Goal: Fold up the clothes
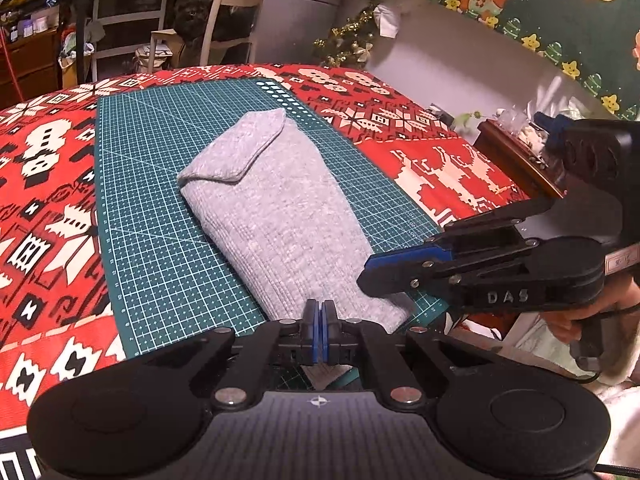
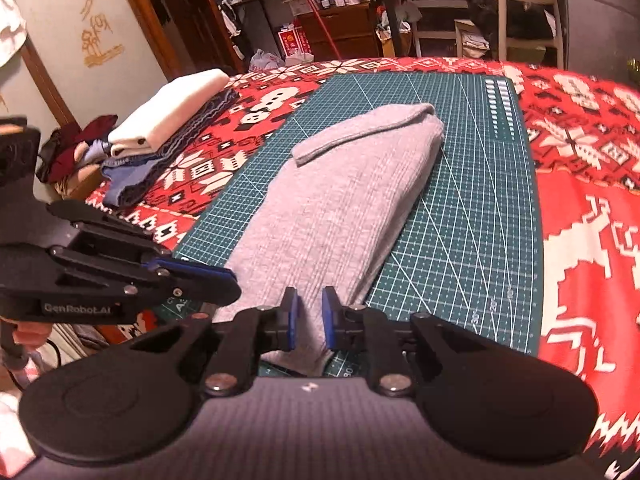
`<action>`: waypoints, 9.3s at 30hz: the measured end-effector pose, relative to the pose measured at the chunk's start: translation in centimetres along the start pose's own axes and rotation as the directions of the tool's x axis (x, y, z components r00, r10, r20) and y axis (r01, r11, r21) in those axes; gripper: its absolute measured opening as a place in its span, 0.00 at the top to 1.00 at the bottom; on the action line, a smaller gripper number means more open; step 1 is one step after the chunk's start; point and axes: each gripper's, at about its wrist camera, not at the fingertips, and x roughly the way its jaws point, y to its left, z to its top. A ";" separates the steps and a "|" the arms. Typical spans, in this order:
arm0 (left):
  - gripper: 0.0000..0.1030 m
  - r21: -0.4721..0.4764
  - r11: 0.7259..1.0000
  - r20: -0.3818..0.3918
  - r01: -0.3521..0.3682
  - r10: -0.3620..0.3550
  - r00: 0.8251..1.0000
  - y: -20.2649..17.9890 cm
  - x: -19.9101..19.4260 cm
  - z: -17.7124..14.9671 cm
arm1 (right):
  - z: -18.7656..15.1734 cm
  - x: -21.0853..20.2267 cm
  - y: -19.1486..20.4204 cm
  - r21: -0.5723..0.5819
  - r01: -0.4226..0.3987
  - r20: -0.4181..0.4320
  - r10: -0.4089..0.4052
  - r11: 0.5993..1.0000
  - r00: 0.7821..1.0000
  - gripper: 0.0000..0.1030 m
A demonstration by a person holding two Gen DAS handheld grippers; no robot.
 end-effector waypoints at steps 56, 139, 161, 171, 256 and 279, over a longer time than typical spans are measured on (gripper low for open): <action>0.98 -0.179 0.984 0.136 0.023 0.001 0.991 3.5 -3.6 -1.5 | -0.5 -2.1 -0.9 0.057 0.006 0.041 -0.008 0.998 0.999 0.84; 0.50 -0.269 0.959 0.105 -0.089 0.122 0.987 3.5 -1.2 3.5 | 3.6 -0.8 -1.1 0.097 0.207 0.129 -0.219 0.974 0.967 0.19; 0.68 -0.389 0.920 0.095 -0.048 0.092 0.991 4.9 -0.5 3.6 | 4.3 1.2 -3.1 0.289 0.152 0.080 -0.182 0.945 0.980 0.88; 0.68 -0.411 0.910 0.048 -0.063 0.091 0.995 5.6 1.5 4.2 | 4.3 2.5 -5.6 0.428 0.070 0.095 -0.122 0.901 0.988 0.84; 0.75 -0.658 0.743 0.255 -0.123 0.373 0.892 36.3 -17.8 6.6 | 29.4 27.9 16.7 0.165 -0.305 0.187 0.274 0.938 0.944 0.62; 0.90 -0.623 0.776 0.252 -0.096 0.316 0.915 40.1 -14.2 11.6 | 36.7 37.7 13.0 0.270 -0.404 0.112 0.388 0.874 0.915 0.84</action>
